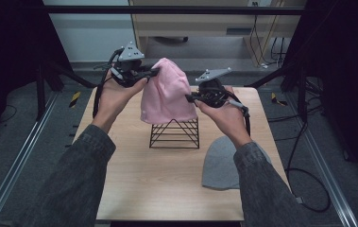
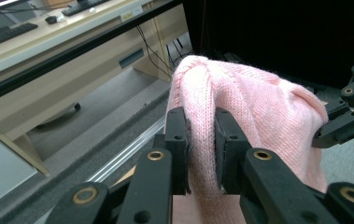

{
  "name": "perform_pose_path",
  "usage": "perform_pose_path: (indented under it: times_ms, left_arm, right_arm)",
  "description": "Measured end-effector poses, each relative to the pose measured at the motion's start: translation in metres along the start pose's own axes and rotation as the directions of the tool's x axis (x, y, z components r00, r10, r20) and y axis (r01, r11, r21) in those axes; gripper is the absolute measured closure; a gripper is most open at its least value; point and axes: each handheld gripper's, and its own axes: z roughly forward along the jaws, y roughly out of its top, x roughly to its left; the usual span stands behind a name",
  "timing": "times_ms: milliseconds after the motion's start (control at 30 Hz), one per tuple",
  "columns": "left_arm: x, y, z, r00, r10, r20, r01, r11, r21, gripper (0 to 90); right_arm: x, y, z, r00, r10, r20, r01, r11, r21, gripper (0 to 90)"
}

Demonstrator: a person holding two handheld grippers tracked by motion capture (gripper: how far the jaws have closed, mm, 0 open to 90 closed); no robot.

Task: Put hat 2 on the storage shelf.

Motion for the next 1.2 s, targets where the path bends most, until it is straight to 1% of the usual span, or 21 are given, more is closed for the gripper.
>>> perform_pose_path:
  times_ms: [67,167,267,300,400,433,567,700,733,933,1000,1100,1200]
  left_arm:
    - [-0.002,-0.005,0.002,1.0000,-0.001,0.006,0.001,1.0000,0.006,77.8]
    - [-0.004,-0.008,0.002,0.9999,-0.006,0.012,0.006,1.0000,0.007,77.9]
    - [-0.008,-0.013,0.003,0.9995,-0.012,0.030,0.012,0.9999,0.007,77.8]
    - [-0.011,-0.015,0.003,0.9993,-0.015,0.035,0.015,0.9999,0.004,77.8]
    - [-0.014,-0.018,0.003,0.9992,-0.021,0.034,0.020,0.9997,0.015,77.9]
    - [-0.014,-0.018,0.003,0.9989,-0.027,0.038,0.026,0.9996,0.010,77.9]
    - [-0.016,-0.020,0.002,0.9988,-0.027,0.041,0.026,0.9995,0.016,78.0]
    - [-0.021,-0.023,0.003,0.9983,-0.022,0.055,0.020,0.9993,0.031,78.0]
    - [-0.022,-0.024,0.002,0.9982,-0.014,0.059,0.012,0.9992,0.039,77.9]
    - [-0.027,-0.030,0.003,0.9974,-0.011,0.072,0.007,0.9985,0.054,77.4]
    - [-0.030,-0.034,0.004,0.9966,-0.001,0.082,-0.004,0.9980,0.064,77.1]
    - [-0.033,-0.036,0.006,0.9964,0.008,0.085,-0.014,0.9974,0.070,77.0]
    - [-0.035,-0.038,0.008,0.9958,0.007,0.091,-0.014,0.9973,0.072,76.8]
  right_arm:
    - [0.002,-0.007,0.004,1.0000,-0.006,-0.001,0.006,1.000,0.011,83.7]
    - [0.004,-0.013,0.006,1.0000,-0.006,-0.007,0.006,1.000,0.015,83.8]
    - [0.004,-0.018,0.007,0.9999,-0.008,-0.010,0.008,1.000,0.021,84.0]
    - [0.005,-0.022,0.008,1.0000,-0.006,-0.008,0.006,1.000,0.027,84.1]
    - [0.004,-0.027,0.008,0.9999,0.004,-0.010,-0.004,1.000,0.031,84.3]
    - [0.003,-0.028,0.008,0.9999,0.012,-0.011,-0.012,0.999,0.030,84.4]
    - [0.001,-0.034,0.007,0.9995,0.029,-0.013,-0.028,0.999,0.033,84.8]
    - [-0.001,-0.038,0.006,0.9994,0.034,-0.008,-0.033,0.999,0.039,84.9]
    - [-0.001,-0.040,0.007,0.9993,0.036,-0.008,-0.035,0.998,0.044,84.8]
    - [0.000,-0.046,0.009,0.9993,0.036,-0.012,-0.036,0.998,0.056,84.8]
    - [0.000,-0.050,0.011,0.9993,0.036,-0.011,-0.035,0.998,0.061,84.7]
    - [0.001,-0.055,0.013,0.9991,0.040,-0.012,-0.039,0.997,0.066,84.6]
    - [0.002,-0.059,0.015,0.9989,0.045,-0.015,-0.044,0.997,0.071,84.6]
